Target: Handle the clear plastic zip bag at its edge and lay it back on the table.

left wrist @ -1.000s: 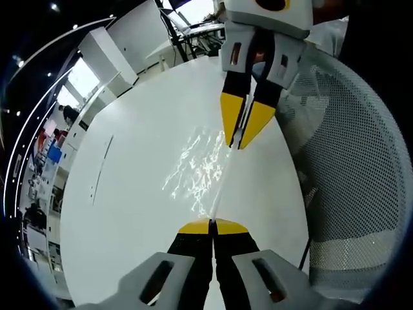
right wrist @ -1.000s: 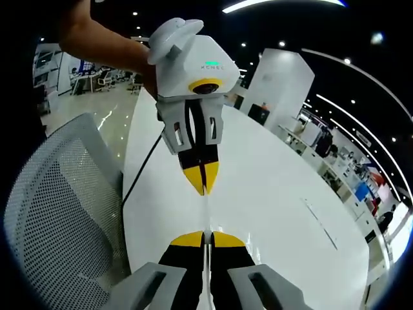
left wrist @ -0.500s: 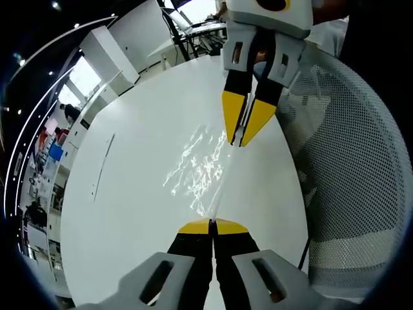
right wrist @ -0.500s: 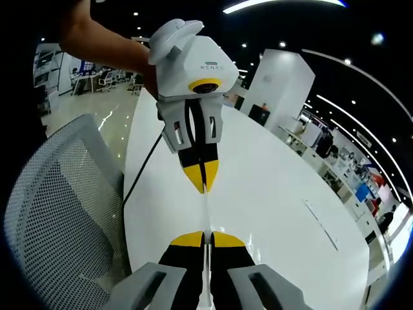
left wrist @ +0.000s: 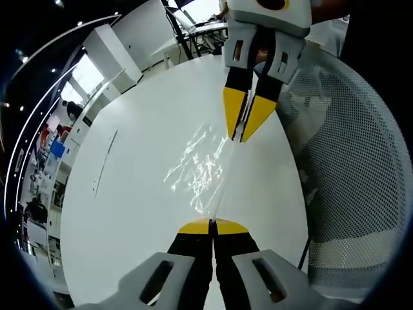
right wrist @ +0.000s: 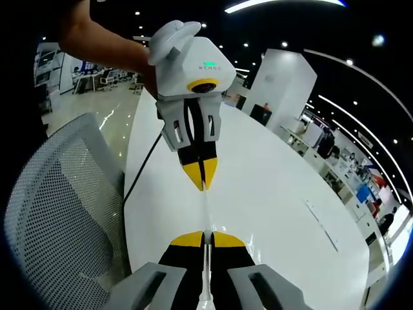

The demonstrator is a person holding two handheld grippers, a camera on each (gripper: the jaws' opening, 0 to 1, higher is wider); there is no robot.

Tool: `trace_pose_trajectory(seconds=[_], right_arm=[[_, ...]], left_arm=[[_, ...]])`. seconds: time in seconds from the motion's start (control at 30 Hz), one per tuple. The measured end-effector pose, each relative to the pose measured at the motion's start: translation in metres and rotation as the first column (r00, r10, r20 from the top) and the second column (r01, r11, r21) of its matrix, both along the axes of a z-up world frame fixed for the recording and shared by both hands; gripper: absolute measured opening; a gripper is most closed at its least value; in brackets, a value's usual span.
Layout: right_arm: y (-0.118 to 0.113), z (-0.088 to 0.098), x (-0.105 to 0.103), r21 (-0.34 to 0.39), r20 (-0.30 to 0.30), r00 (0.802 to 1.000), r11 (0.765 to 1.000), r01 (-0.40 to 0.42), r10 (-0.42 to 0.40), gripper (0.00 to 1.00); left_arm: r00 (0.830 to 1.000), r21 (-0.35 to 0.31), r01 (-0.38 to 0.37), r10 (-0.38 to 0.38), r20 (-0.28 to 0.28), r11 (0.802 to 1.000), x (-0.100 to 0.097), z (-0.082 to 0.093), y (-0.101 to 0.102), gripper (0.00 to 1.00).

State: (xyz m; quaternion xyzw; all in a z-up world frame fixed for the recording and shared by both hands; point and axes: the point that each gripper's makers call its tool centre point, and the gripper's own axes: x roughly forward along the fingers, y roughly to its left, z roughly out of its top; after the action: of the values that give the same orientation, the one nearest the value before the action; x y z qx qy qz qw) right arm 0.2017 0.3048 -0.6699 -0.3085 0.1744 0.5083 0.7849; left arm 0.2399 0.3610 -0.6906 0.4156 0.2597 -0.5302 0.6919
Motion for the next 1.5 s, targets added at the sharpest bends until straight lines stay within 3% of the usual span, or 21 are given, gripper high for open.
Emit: trace_pose_trajectory(seconds=[1.5], right_arm=[[0.0001, 0.0022, -0.0005, 0.016, -0.002, 1.000, 1.000, 0.013, -0.013, 0.00]], left_arm=[[1.000, -0.008, -0.029, 0.029, 0.009, 1.000, 0.0049, 0.0026, 0.0040, 0.00]])
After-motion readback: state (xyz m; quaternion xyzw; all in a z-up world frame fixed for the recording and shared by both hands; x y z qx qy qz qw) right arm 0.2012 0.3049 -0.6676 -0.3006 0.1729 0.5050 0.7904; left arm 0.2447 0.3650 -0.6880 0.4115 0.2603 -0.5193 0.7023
